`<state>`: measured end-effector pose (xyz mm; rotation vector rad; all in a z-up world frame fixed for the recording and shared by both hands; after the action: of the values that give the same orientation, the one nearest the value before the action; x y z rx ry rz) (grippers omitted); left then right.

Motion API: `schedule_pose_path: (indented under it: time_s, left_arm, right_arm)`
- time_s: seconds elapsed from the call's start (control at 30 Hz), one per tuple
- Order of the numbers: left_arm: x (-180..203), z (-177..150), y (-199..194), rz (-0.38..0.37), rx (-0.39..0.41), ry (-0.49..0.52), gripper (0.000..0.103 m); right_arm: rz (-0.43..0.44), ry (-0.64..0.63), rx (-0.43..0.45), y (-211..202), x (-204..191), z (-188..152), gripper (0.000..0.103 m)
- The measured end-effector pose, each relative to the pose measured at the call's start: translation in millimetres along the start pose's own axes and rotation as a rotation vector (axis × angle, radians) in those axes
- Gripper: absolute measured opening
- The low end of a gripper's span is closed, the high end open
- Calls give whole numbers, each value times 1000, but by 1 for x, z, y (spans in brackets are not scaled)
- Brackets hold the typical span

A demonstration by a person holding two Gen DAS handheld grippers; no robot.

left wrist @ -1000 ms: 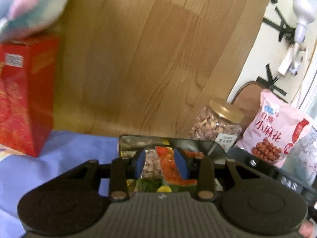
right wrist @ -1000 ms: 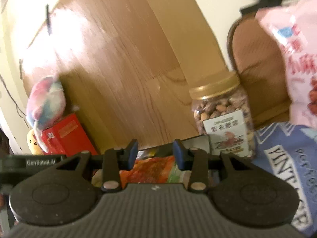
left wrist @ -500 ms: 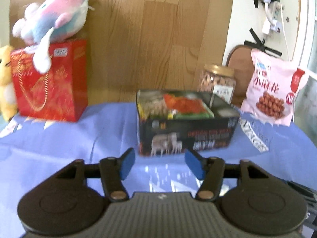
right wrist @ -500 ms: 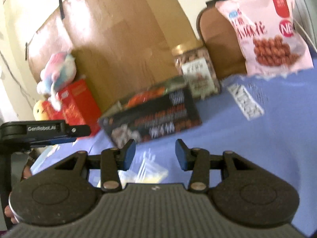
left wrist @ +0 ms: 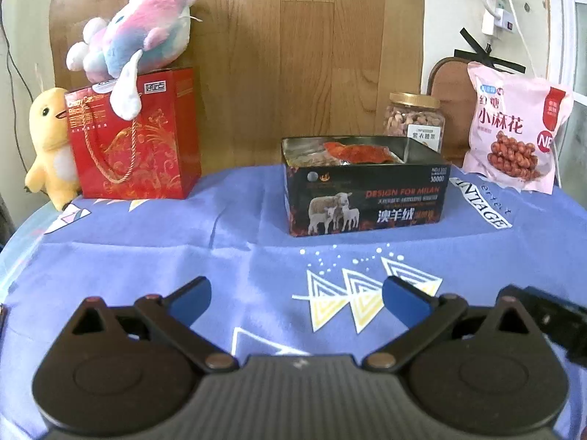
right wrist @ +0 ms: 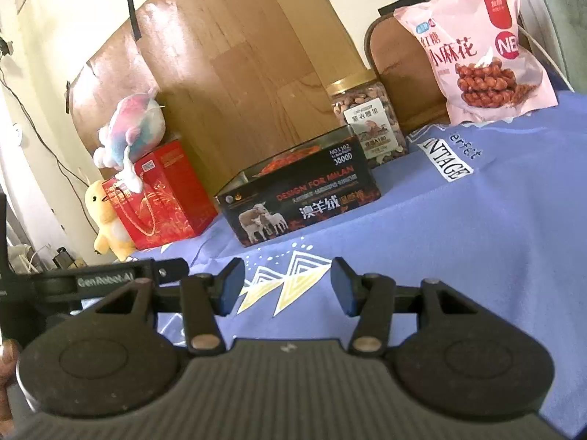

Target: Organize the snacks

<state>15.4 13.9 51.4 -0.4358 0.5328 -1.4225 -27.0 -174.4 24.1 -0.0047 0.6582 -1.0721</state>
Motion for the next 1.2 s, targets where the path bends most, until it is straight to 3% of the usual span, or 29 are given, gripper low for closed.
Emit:
schedule_pose_path:
  time_s: [0.1,0.37,0.6,0.83,1.2]
  left_arm:
    - [0,-2,-4,13,4,6,103]
    - [-1,-6,-11,25,18,2,103]
    - [-4,-6,-25,118,126,10,103]
    - [3,-5,-50,277,311,55,103]
    - [-6,-4,-45,228,200,29,103]
  right_arm:
    - [-6,-1,15,-4,-2,1,63]
    - [-24,-10,47,-11,-6,1,66]
    - [-33,0,52,-12,-6,0,68]
    - [-39,8,64,-13,-5,0,70]
    - [-42,16,54,-11,-6,-1,71]
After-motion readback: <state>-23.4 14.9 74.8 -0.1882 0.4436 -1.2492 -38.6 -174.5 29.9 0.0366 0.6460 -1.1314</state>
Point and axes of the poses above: each gripper's, at about its wrist camera, not at the fingertips, and y roughly the way its jaws point, x to its right, z to its top, the point moved 2 cm from there along y, roughly the way its jaws point, and after that the axes turned 9 degrees about z, right-handed, at the moved point
